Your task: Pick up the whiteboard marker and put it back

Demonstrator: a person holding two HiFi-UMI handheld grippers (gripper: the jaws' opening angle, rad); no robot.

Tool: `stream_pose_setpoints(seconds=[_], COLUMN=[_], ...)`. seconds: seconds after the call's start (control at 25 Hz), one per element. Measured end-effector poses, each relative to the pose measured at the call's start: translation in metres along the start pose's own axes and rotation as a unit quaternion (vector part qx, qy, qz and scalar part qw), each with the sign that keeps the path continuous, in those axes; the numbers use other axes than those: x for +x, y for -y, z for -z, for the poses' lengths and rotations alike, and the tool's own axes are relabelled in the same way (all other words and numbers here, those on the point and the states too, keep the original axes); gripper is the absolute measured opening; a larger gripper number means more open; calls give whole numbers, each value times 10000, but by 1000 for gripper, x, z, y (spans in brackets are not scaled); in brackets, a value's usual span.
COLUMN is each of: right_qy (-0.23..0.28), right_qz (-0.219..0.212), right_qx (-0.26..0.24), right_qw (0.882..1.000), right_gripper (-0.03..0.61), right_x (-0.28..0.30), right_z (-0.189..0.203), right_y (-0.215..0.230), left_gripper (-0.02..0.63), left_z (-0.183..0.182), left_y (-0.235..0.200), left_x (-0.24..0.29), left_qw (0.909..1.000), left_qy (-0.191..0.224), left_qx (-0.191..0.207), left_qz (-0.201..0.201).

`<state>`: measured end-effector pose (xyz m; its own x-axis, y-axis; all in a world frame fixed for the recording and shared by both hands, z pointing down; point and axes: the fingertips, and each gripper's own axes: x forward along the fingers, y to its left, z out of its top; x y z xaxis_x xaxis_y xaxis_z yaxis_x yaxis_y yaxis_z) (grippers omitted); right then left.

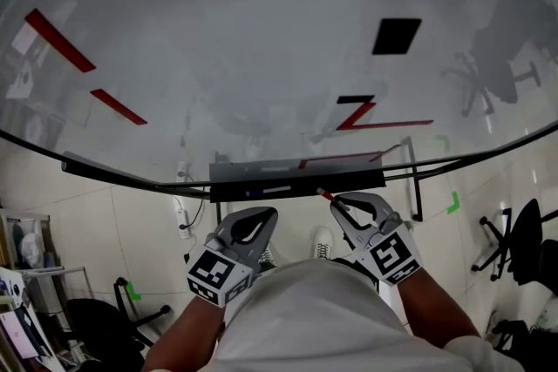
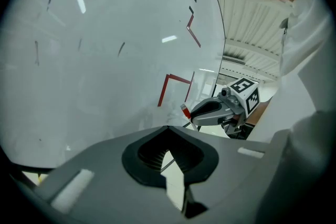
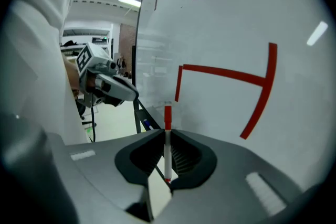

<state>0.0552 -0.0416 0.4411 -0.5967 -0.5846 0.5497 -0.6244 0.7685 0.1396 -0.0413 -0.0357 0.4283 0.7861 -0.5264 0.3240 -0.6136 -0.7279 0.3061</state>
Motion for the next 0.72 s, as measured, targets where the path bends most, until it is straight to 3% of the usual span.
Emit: stream_pose_setpoints(seconds=[0.2, 0.72], right_qy=[-521, -930], right_qz=[157, 175], right_qx=[-841, -1838], right_qw=[9950, 9784], right_gripper=[40, 40], right_x=[4, 24], right_z=[15, 28], right_y=[0, 2], left_gripper=[17, 17], left_z=[2, 4], left_y=[1, -2], left_x=[1, 2], left_qw=[10000, 10000], left_qy=[-8, -68], left_qx=[-30, -34], left_qz=[18, 15])
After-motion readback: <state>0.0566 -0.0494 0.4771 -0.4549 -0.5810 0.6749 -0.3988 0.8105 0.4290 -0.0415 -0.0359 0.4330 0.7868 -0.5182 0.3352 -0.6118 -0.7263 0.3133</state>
